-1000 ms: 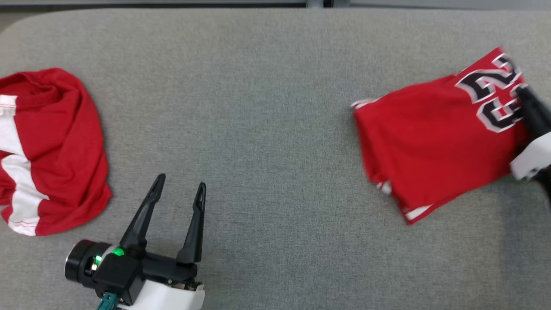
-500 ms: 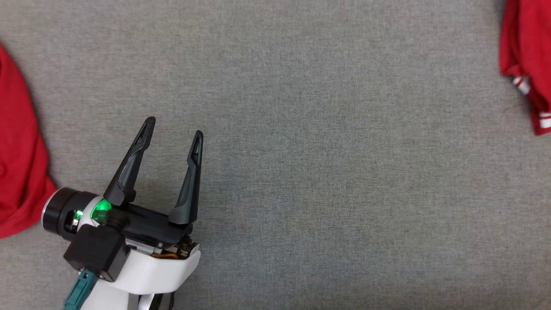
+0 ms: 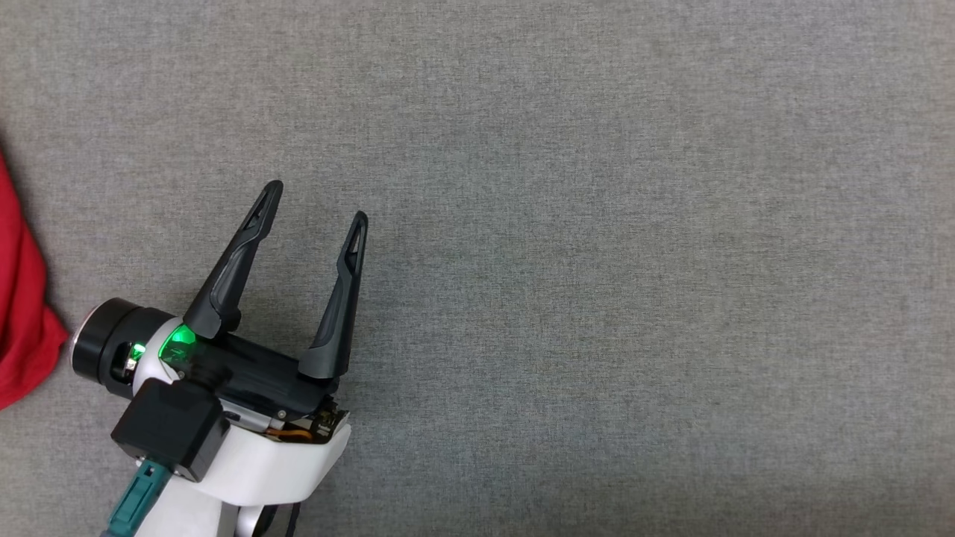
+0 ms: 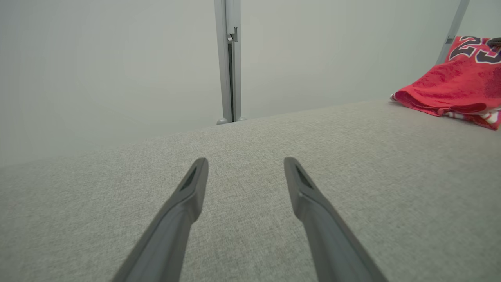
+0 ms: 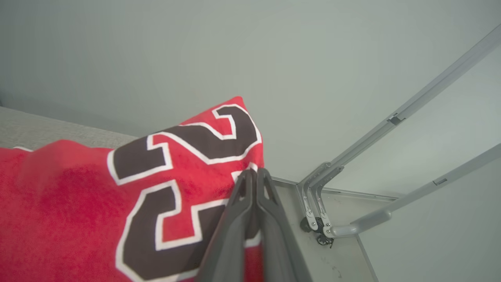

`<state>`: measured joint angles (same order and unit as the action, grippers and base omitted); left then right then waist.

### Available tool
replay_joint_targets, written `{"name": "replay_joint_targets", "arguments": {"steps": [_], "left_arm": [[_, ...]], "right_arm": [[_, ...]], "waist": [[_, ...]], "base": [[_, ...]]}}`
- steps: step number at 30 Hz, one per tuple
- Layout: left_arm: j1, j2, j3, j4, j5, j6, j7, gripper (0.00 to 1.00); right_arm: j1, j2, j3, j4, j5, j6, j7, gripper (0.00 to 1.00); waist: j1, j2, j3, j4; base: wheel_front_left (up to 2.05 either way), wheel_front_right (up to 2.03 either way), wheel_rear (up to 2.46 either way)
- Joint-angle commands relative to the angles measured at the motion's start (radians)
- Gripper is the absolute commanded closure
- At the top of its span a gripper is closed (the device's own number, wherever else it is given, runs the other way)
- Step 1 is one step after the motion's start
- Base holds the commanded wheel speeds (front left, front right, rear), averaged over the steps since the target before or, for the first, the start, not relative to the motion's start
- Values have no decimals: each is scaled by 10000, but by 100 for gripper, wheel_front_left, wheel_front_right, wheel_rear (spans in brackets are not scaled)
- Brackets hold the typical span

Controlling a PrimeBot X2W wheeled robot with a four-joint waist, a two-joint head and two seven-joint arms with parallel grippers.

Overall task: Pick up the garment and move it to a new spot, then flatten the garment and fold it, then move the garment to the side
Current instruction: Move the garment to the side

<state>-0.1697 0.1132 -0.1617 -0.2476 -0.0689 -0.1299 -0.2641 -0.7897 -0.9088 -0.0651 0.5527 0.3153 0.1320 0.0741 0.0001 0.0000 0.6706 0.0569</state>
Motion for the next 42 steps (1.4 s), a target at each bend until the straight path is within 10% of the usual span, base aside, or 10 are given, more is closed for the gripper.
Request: {"name": "replay_joint_targets", "arguments": {"steps": [1, 2, 14, 27, 42], "left_arm": [[-197, 48, -59, 8, -48, -2, 5, 0], [-223, 27, -81, 15, -57, -2, 3, 0], [125, -281, -189, 479, -78, -4, 5, 0], [1839, -578, 605, 2024, -632, 447, 3, 0], [3079, -613, 1102, 2718, -1850, 1219, 5, 0]], "right_arm": [[84, 162, -682, -524, -704, -26, 273, 62], [177, 307, -917, -744, -1047, -24, 407, 0], [1619, 2879, -1783, -3767, -4330, -24, 361, 0], [4323, 6754, 1208, -2260, -3151, -24, -3333, 0], [7659, 8350, 1635, -3952, -1951, -23, -3407, 0]], "waist": [[-1, 0, 39, 75], [-1, 0, 42, 104], [-1, 0, -1254, 392], [-1, 0, -4500, 472], [-1, 0, -6603, 285]], "base": [[0, 0, 0], [0, 0, 0], [0, 0, 0], [0, 0, 0], [0, 0, 0]]}}
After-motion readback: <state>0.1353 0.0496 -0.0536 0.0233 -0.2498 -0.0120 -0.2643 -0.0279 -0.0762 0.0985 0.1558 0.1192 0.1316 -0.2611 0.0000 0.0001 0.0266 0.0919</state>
